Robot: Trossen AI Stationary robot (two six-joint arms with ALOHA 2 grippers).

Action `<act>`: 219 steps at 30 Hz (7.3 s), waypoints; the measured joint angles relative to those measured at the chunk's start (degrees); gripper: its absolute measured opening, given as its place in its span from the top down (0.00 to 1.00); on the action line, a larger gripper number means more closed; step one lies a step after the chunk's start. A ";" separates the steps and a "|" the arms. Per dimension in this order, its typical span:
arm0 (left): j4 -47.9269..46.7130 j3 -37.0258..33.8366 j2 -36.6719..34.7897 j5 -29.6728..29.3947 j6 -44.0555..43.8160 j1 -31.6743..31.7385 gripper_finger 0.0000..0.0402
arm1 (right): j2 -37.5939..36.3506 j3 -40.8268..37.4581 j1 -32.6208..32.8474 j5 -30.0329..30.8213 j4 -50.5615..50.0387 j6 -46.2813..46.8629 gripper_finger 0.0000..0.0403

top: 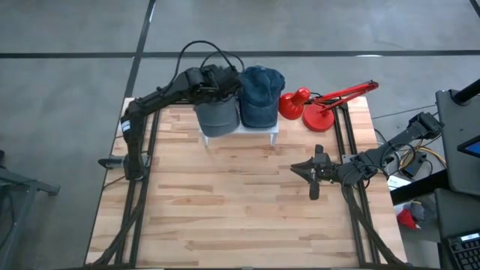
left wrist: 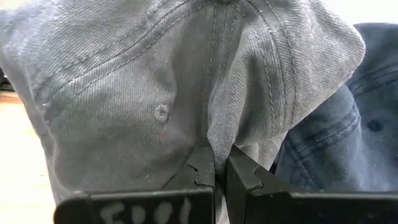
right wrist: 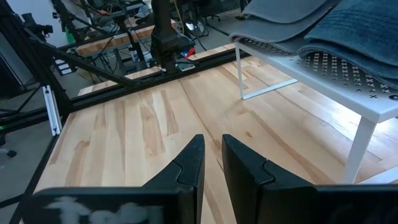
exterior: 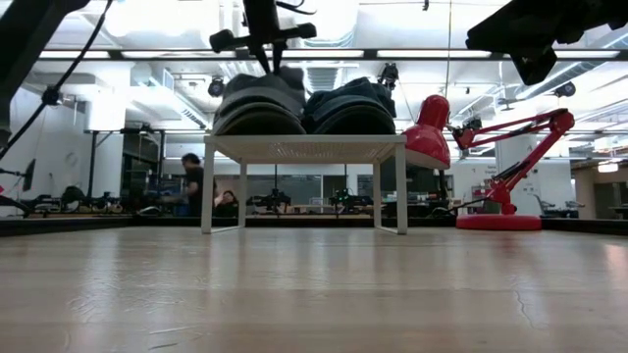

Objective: Pick & Place hat
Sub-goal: Stack the gray cap on the gray cap, then return to Home Position

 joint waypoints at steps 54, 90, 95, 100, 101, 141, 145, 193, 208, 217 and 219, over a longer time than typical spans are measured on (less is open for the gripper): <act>0.98 0.78 -2.69 2.91 7.56 0.57 0.92 | 0.00 0.00 -0.02 0.00 0.04 0.00 0.87; 10.28 9.37 -2.93 -3.11 16.77 0.28 0.65 | 0.00 0.00 -0.02 0.00 0.07 0.17 0.87; 7.93 7.97 -1.80 -5.81 17.01 0.73 0.65 | 0.00 0.00 -0.02 0.00 0.07 0.17 0.87; 7.64 2.90 -1.93 -6.02 15.42 1.26 0.65 | 0.00 0.00 0.00 0.00 0.02 0.17 0.87; 7.66 1.85 -1.91 -6.00 14.84 1.39 0.65 | 0.00 0.00 -0.02 0.00 0.02 0.17 0.87; 4.96 8.90 -4.24 -4.94 30.34 -2.58 0.65 | -0.02 0.00 0.00 0.00 0.00 0.17 0.87; 3.61 8.31 -6.93 -4.91 33.37 -6.29 0.65 | -0.01 0.00 -0.02 0.00 -0.04 -0.20 0.87; 52.12 -84.32 -72.22 0.73 45.37 -36.94 0.65 | -0.02 0.00 -0.01 0.04 -0.02 -0.21 0.87; 54.32 -99.18 -90.28 0.97 45.05 -36.94 0.65 | -0.02 0.00 -0.02 0.46 -0.02 2.58 0.87; 55.31 -105.10 -98.93 2.44 45.03 -36.92 0.65 | -0.04 0.00 -0.02 0.52 0.55 -0.17 0.87; 55.36 -106.93 -99.92 2.53 44.94 -36.94 0.65 | -0.10 0.00 -0.02 0.52 0.65 -1.73 0.87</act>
